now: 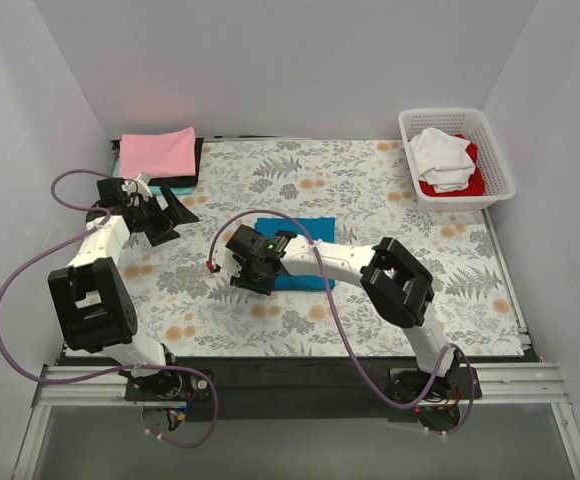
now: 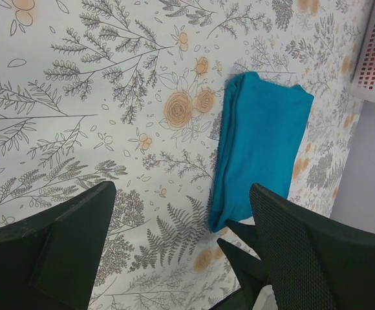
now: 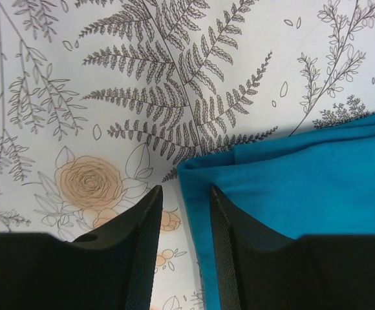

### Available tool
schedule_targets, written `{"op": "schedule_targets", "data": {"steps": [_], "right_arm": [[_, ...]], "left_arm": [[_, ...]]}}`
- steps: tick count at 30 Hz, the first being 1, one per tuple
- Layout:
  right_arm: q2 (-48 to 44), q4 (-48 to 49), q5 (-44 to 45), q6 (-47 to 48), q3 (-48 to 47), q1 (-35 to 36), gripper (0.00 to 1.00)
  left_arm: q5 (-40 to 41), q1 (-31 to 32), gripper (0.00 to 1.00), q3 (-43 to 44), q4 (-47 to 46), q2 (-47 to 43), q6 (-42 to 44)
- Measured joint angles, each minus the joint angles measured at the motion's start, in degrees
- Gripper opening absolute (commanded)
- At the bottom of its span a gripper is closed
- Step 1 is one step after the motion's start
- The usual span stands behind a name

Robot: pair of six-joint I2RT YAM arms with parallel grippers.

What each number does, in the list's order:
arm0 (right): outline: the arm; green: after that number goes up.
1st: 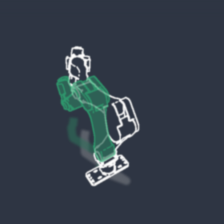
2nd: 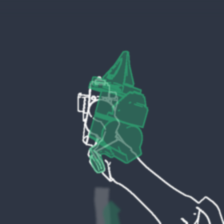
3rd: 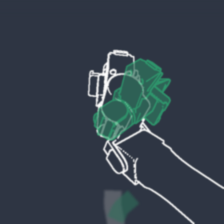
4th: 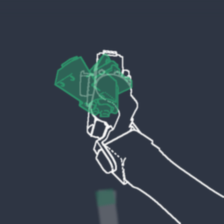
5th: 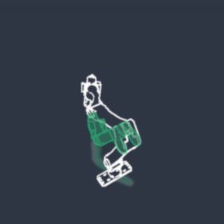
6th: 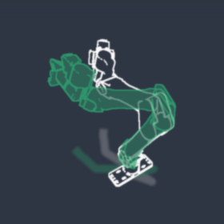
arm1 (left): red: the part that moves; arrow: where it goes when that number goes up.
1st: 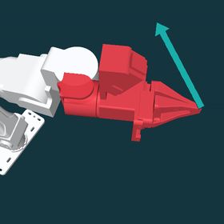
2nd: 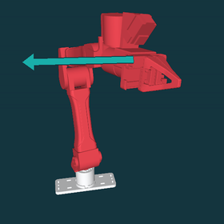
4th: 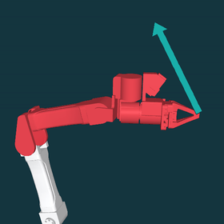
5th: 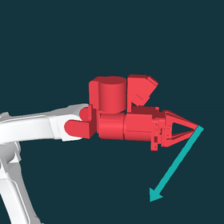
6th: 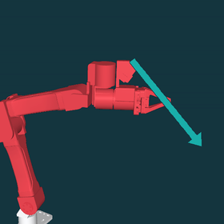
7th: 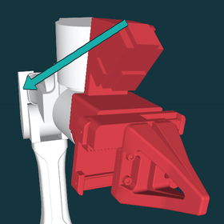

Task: Fold and stack the t-shirts
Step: Neatly place the folded tshirt to the corner

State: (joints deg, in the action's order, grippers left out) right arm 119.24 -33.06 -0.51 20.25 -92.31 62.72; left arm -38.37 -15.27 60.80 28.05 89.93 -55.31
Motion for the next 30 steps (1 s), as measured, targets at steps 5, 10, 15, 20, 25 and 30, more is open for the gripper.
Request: {"op": "schedule_targets", "data": {"steps": [5,10,15,20,25,30], "right_arm": [[2.5,1.0,2.3,0.1,0.0,0.1,0.4],[2.6,2.9,4.2,0.9,0.2,0.1,0.02],[1.2,4.7,2.3,1.7,2.1,-1.2,0.01],[-1.7,4.1,-4.2,3.1,4.0,-5.5,0.01],[-5.8,4.1,-8.8,4.0,4.0,-9.2,0.01],[-7.6,4.1,-11.5,4.0,3.9,-9.8,0.01]], "left_arm": [[0.0,0.0,0.84,-1.6,-0.9,0.0,0.0],[-0.9,0.0,0.84,-6.1,-2.7,0.0,-0.7],[-4.7,0.0,0.84,-13.8,-7.6,-0.2,-4.4],[-8.3,2.0,0.88,-20.9,-17.7,0.0,-13.3],[-8.2,8.6,0.89,-21.8,-29.5,3.3,-23.2],[-7.0,15.2,0.89,-21.7,-41.3,9.3,-33.5]]}}
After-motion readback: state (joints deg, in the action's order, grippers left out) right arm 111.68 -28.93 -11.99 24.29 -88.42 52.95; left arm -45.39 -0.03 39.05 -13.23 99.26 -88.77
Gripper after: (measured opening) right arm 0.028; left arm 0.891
